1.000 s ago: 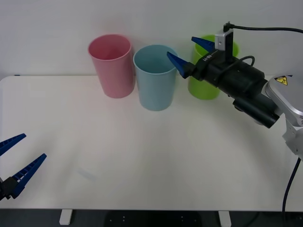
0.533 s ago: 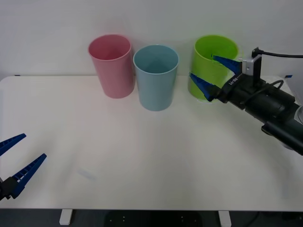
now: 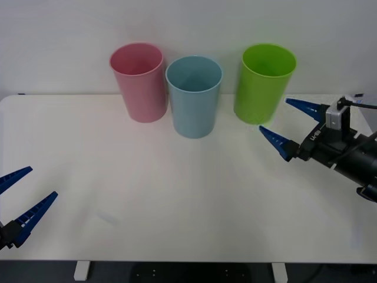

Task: Grasp the object on the table and drop it into the matching bin: aluminum can to the light blue bin, PET bottle to the pink bin.

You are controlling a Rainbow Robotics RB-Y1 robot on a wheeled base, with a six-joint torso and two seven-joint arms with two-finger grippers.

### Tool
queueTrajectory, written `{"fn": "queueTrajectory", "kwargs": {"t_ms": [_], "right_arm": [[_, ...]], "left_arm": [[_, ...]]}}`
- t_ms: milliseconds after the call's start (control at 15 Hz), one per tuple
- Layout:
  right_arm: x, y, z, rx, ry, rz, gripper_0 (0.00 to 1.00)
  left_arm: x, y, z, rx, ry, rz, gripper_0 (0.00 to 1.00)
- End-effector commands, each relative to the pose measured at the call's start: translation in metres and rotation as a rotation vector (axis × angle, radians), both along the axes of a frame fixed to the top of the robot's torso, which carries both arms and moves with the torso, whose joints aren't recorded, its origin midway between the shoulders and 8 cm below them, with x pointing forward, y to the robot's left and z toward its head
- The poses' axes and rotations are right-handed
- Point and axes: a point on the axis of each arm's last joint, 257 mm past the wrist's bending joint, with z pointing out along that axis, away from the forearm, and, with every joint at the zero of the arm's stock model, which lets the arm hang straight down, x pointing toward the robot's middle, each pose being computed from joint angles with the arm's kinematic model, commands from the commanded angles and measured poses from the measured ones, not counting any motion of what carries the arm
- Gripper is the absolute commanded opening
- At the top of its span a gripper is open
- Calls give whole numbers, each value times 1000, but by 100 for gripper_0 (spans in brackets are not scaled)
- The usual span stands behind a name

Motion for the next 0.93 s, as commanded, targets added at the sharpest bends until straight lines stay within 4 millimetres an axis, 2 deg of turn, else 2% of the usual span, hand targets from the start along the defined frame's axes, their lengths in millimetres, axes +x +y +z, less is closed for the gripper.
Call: {"fn": "queueTrajectory", "kwargs": {"t_ms": [67, 467, 800, 933], "right_arm": [[-16, -18, -25, -69, -14, -22, 100], [-68, -45, -45, -89, 20, -44, 100], [-105, -65, -40, -106, 18, -67, 100], [-119, -73, -44, -105, 33, -78, 100]], "left_arm": [[0, 0, 0, 0, 0, 0, 100], [0, 0, 0, 0, 0, 0, 100], [0, 0, 0, 0, 0, 0, 100], [0, 0, 0, 0, 0, 0, 100]]}}
